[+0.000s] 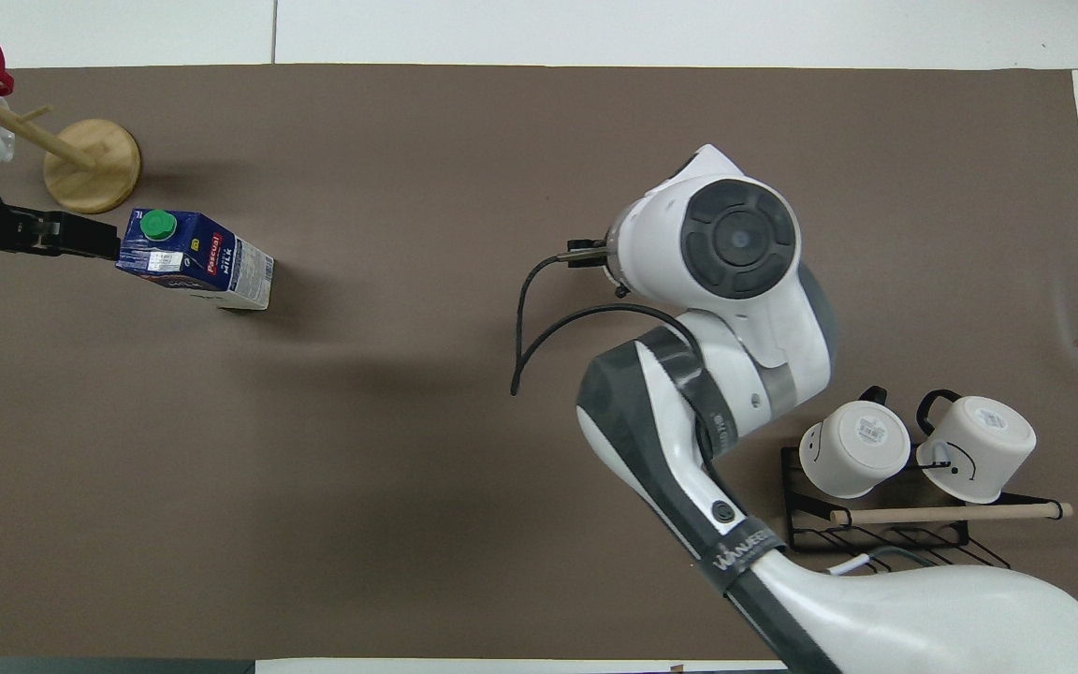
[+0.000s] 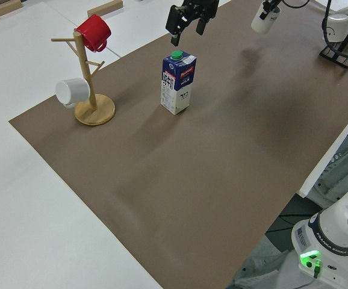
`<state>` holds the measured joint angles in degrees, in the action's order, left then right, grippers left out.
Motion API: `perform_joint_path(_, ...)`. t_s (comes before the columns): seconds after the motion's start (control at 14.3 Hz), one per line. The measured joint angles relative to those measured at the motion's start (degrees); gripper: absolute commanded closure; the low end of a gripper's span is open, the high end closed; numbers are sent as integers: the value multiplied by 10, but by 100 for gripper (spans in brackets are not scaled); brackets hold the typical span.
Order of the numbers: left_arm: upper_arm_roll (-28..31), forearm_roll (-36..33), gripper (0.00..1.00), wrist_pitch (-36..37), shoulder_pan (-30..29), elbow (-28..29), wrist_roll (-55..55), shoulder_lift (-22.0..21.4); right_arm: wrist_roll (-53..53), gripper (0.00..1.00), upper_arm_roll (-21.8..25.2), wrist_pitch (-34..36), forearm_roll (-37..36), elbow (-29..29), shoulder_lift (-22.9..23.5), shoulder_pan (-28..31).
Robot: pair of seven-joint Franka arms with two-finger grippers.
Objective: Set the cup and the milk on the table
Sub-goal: 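Carry the mug toward the table center while the left gripper grasps the carton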
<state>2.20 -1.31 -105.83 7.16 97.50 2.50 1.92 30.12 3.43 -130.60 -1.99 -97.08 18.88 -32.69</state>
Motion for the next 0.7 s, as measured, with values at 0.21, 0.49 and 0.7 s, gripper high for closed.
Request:
perform_joint_path(0.21, -2, 0, 0, -22, 14, 0, -32, 25, 66, 100, 0, 0, -15, 53, 58, -43)
perform_joint_path(0.49, -2, 0, 0, -52, 17, 8, -59, 53, 74, 100, 0, 1, -15, 62, 76, -57)
perform_joint_path(0.7, -2, 0, 0, -78, 16, 31, -73, 60, 74, 100, 0, 1, -15, 56, 82, -62)
